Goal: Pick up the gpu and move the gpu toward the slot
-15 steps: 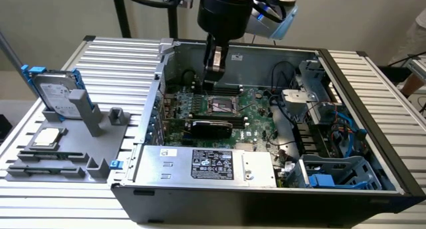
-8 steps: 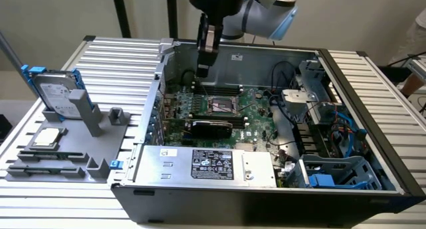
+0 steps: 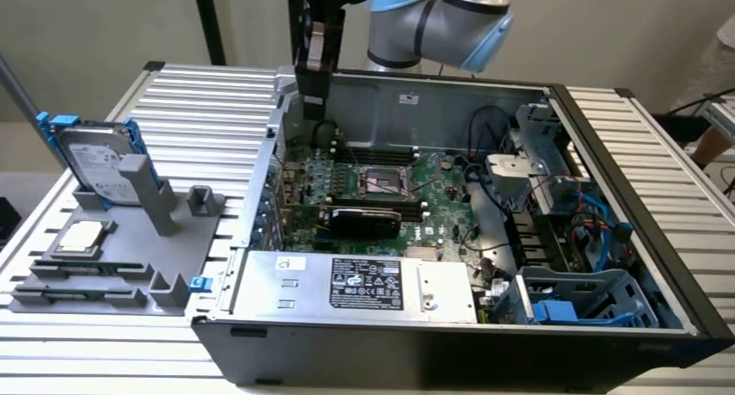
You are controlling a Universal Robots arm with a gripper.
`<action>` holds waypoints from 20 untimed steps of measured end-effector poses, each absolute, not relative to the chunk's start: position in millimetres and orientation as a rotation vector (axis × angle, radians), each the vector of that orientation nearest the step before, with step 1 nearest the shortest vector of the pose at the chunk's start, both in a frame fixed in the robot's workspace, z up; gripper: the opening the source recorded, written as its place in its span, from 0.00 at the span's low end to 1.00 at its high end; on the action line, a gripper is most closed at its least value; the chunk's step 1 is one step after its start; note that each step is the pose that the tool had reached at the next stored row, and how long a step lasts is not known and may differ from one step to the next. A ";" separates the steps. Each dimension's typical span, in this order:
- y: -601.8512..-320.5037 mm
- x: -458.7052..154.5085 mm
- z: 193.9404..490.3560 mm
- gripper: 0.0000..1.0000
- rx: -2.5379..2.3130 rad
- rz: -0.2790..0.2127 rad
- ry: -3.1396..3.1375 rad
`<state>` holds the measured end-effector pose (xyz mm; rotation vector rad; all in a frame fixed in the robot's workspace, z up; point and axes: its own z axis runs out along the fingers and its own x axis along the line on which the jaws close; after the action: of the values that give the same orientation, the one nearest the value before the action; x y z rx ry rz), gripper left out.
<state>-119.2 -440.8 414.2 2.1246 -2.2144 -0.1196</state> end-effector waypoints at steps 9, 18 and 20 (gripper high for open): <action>-440.8 -159.9 414.1 0.11 2.142 -0.090 -2.232; -440.8 -200.7 414.2 0.11 2.151 -0.075 -2.241; -440.8 -210.0 414.2 0.11 2.153 -0.069 -2.244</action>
<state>-210.0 -440.8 414.2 2.1535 -2.2439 -0.0695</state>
